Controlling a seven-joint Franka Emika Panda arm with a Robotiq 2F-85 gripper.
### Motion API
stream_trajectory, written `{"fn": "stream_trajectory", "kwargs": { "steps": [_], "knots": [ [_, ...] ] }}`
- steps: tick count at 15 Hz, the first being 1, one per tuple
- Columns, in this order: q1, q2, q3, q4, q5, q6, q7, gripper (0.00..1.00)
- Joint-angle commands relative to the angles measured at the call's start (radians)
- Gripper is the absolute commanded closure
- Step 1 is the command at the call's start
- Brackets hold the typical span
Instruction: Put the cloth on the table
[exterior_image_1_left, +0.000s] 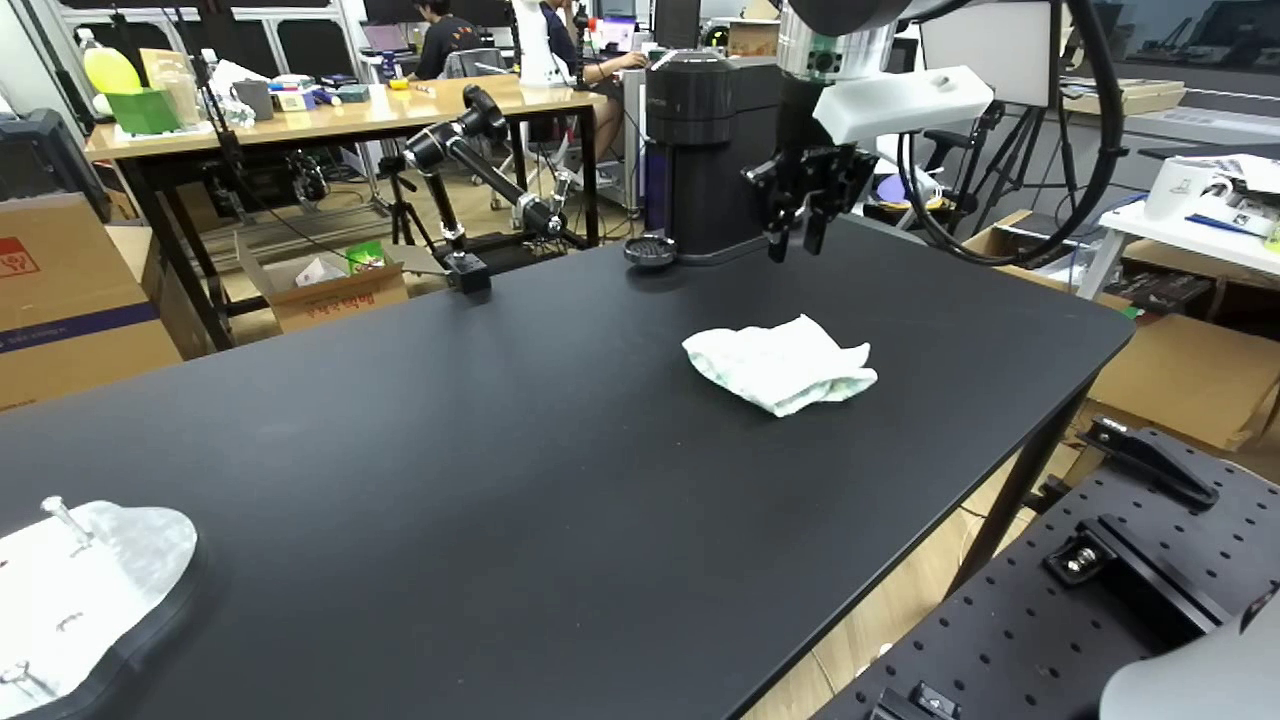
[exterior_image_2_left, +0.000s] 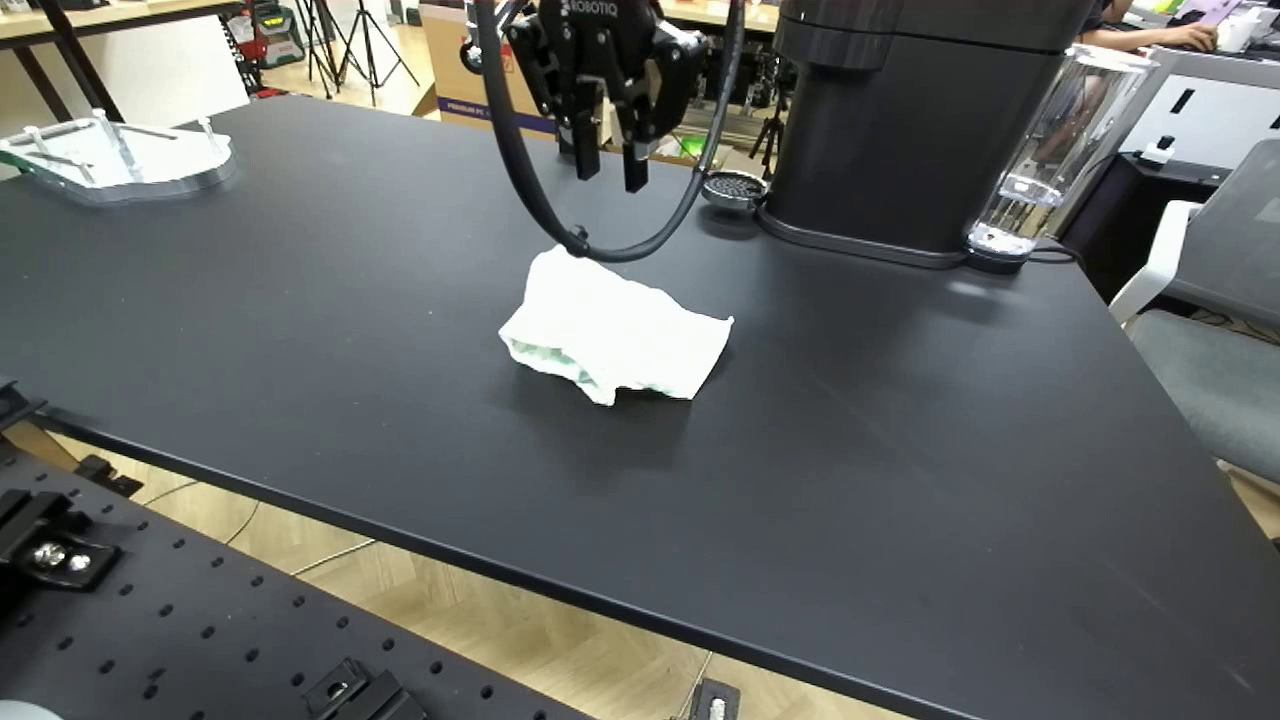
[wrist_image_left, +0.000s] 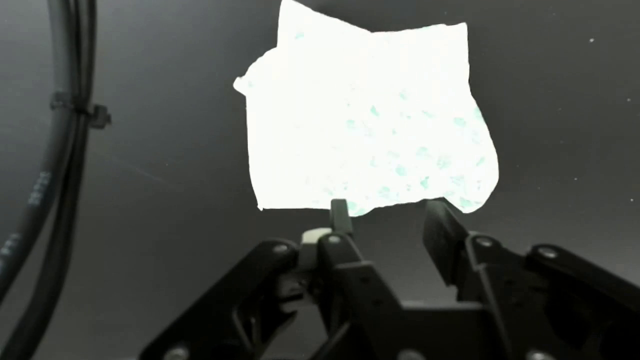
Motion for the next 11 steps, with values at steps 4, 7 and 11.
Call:
{"fn": "stream_trajectory", "kwargs": {
  "steps": [4,7,11],
  "knots": [
    [0.003,-0.1,-0.007,-0.016,0.062,-0.19,-0.07,0.05],
    [0.007,-0.126,-0.014,0.0,0.116,-0.345,-0.141,0.0],
    [-0.018,-0.145,-0.014,-0.001,0.08,-0.443,-0.128,0.0]
  ]
}}
